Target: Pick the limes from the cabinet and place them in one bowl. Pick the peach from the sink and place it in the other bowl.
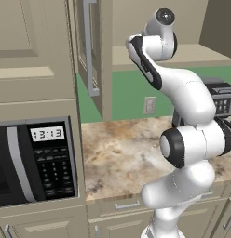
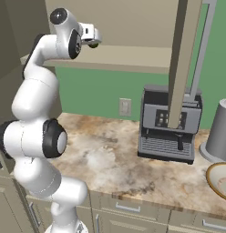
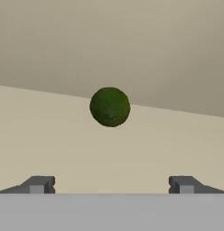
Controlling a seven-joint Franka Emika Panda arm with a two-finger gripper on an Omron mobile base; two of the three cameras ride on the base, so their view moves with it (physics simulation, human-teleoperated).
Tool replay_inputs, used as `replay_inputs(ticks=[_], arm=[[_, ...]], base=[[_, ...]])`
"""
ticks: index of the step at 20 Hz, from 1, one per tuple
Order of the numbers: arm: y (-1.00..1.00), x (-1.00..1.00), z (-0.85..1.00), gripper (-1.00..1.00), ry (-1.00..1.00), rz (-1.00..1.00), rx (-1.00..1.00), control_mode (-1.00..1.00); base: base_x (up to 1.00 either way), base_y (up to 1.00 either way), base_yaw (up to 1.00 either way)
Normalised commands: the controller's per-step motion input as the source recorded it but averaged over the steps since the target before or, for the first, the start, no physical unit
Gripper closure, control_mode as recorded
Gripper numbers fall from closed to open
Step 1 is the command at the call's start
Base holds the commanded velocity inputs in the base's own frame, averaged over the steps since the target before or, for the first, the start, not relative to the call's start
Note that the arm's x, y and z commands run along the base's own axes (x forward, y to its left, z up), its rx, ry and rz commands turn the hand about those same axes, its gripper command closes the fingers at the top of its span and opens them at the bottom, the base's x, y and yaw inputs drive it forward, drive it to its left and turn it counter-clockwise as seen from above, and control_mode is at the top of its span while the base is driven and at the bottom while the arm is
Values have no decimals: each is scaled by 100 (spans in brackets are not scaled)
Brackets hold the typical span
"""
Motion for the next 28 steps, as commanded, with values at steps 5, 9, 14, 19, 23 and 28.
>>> replay_inputs(ticks=[5,9,14,19,23,28], arm=[[1,46,0,-100,3,0,0,-100],[0,29,-2,-100,9,0,0,-100],[4,33,-9,-100,4,0,0,-100],[9,39,-16,-100,0,0,0,-100],[3,33,-19,-100,0,0,1,-100],[0,53,-15,-100,-1,0,0,-100]], base=[[0,0,0],[0,0,0],[0,0,0],[0,0,0],[0,0,0],[0,0,0]])
